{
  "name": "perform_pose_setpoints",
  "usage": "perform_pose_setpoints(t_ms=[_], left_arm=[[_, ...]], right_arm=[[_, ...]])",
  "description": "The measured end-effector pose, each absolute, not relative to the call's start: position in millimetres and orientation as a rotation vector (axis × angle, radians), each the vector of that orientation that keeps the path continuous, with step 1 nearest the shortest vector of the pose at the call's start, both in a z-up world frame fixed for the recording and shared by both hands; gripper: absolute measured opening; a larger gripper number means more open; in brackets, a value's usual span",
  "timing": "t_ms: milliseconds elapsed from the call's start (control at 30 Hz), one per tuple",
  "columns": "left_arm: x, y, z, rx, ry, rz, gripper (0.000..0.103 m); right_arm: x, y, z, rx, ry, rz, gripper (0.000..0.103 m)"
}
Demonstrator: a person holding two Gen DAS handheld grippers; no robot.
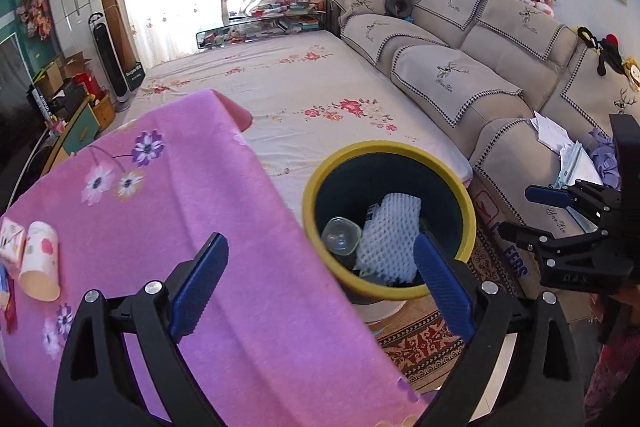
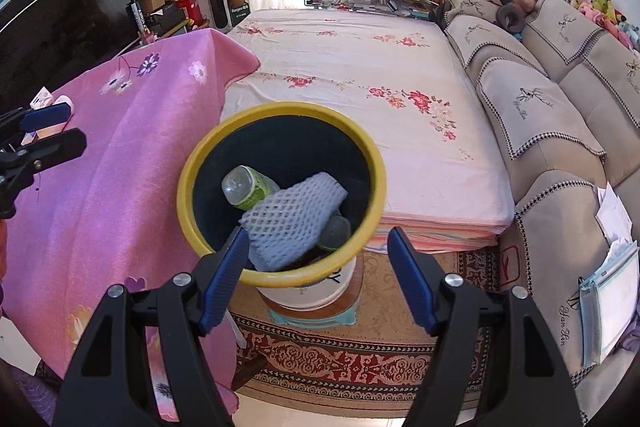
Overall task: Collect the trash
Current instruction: 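Move the right gripper back to the table and grasp the white paper cup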
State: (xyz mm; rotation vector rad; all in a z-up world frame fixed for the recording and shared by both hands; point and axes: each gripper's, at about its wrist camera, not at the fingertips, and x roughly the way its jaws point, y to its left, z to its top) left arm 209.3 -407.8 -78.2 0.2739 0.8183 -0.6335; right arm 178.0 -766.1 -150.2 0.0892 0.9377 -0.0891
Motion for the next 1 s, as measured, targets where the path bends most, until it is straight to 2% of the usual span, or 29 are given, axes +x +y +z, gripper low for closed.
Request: perform_pose_setpoints(t_ms=[67,300,633,800,1000], left_arm=[[205.7,-370.6,-69.1,0.246,0.794,-0.596,0.098],[188.5,-214.5,-55.5,0.156,0.750,-0.409,0.098],[170.4,-5.3,-85.5,0.022,0.790,-0.107,0.098],[166.1,36.0,-100.3,-0.036,0.832,-0.058,0.098],[170.5,40.1,-103.6,-0.053,0.852,-0.075,0.098]], right_arm=[[186.8,-745.1,-146.4,0.072,0.931,-0.059,0.070],[230.4,-642.9,-136.7,-0.016,0.937,0.081,0.070],[302.1,-466.9,-115.1,-0.075,0.887,0.325,0.070],[333.6,-384.1,-124.9,-0.115,0.893,0.411,0.069],[379.9,-344.0,-153.3,-0.075,0.942,0.381,0.053]])
